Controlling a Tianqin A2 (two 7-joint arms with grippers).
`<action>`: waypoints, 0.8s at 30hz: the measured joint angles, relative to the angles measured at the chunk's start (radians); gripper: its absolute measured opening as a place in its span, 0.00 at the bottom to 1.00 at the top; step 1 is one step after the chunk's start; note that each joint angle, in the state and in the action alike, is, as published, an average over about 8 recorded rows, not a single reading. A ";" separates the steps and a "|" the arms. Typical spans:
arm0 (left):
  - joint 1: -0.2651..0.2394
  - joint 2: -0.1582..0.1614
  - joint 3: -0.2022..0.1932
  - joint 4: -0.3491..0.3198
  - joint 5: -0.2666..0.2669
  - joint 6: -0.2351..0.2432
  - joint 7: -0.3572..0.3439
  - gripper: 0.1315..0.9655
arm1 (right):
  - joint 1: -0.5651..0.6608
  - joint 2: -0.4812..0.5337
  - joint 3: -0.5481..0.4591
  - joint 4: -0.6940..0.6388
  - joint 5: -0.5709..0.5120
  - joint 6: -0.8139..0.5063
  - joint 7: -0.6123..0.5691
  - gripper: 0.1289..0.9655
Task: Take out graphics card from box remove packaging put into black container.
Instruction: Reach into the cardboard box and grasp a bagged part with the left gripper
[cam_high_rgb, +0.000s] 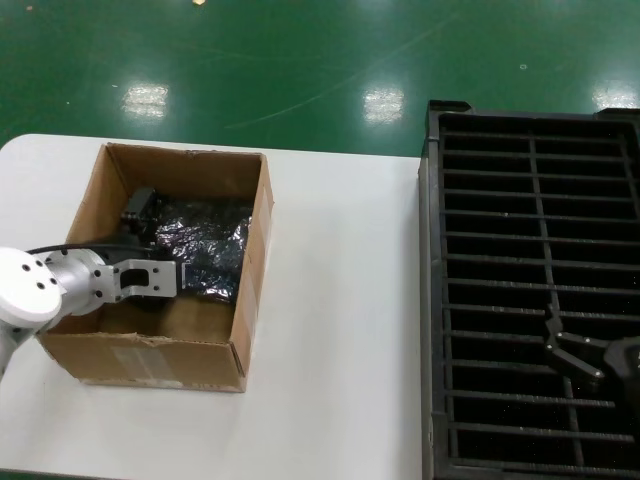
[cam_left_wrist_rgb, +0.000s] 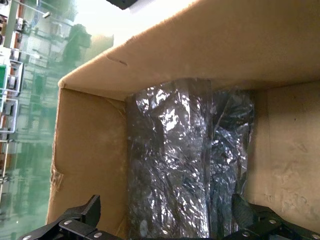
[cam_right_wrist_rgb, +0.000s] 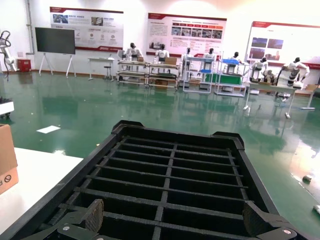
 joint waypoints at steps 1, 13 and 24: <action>-0.002 0.004 -0.003 0.010 -0.008 -0.005 0.017 0.95 | 0.000 0.000 0.000 0.000 0.000 0.000 0.000 1.00; -0.012 0.054 -0.094 0.126 -0.152 -0.065 0.287 0.83 | 0.000 0.000 0.000 0.000 0.000 0.000 0.000 1.00; -0.008 0.089 -0.199 0.193 -0.273 -0.064 0.506 0.57 | 0.000 0.000 0.000 0.000 0.000 0.000 0.000 1.00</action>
